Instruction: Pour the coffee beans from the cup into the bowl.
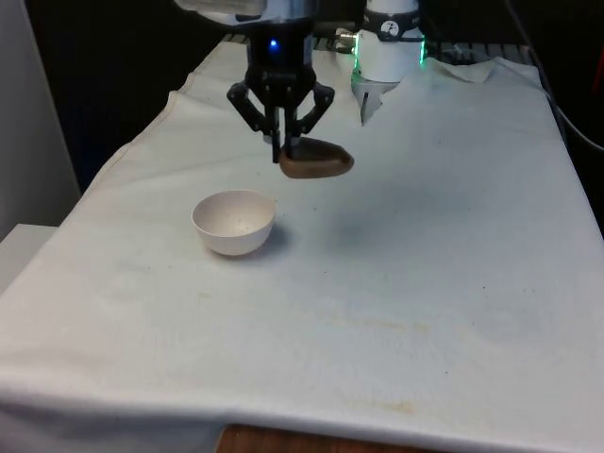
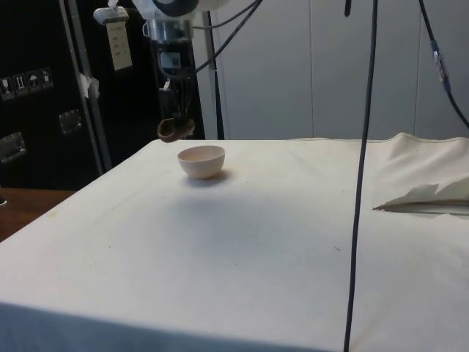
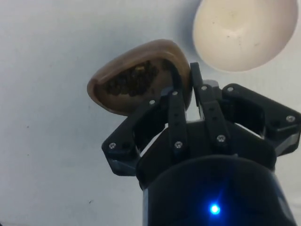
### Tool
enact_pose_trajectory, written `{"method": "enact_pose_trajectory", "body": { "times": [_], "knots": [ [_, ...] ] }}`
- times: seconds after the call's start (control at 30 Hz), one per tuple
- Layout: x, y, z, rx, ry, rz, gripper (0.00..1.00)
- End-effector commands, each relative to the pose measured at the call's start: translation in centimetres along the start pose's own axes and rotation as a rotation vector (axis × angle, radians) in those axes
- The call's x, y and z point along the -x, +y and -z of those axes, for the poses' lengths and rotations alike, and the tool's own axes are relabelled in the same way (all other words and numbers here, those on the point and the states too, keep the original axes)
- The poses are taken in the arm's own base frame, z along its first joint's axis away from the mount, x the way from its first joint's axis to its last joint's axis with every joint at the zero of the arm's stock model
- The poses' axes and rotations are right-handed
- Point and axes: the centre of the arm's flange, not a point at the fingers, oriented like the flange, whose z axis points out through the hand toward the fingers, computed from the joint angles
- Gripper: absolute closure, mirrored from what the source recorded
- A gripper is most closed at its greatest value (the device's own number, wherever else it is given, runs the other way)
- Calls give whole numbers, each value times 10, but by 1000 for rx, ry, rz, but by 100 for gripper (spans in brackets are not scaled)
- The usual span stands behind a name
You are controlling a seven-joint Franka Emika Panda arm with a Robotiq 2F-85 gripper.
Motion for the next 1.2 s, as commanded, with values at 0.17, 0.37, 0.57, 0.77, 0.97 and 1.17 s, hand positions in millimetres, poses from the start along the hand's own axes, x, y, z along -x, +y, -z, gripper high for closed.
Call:
{"method": "enact_pose_trajectory", "body": {
  "times": [0.17, 0.37, 0.57, 0.77, 0.97, 1.17],
  "knots": [
    [1, 23, -7, 3, -2, 3, 100],
    [4, 48, -14, 17, -8, 0, 100],
    [5, 66, -19, 26, -13, -1, 100],
    [7, 86, -25, 37, -17, -2, 100],
    [7, 101, -29, 54, -24, -3, 100],
    [7, 119, -35, 74, -32, -3, 100]
  ]
}}
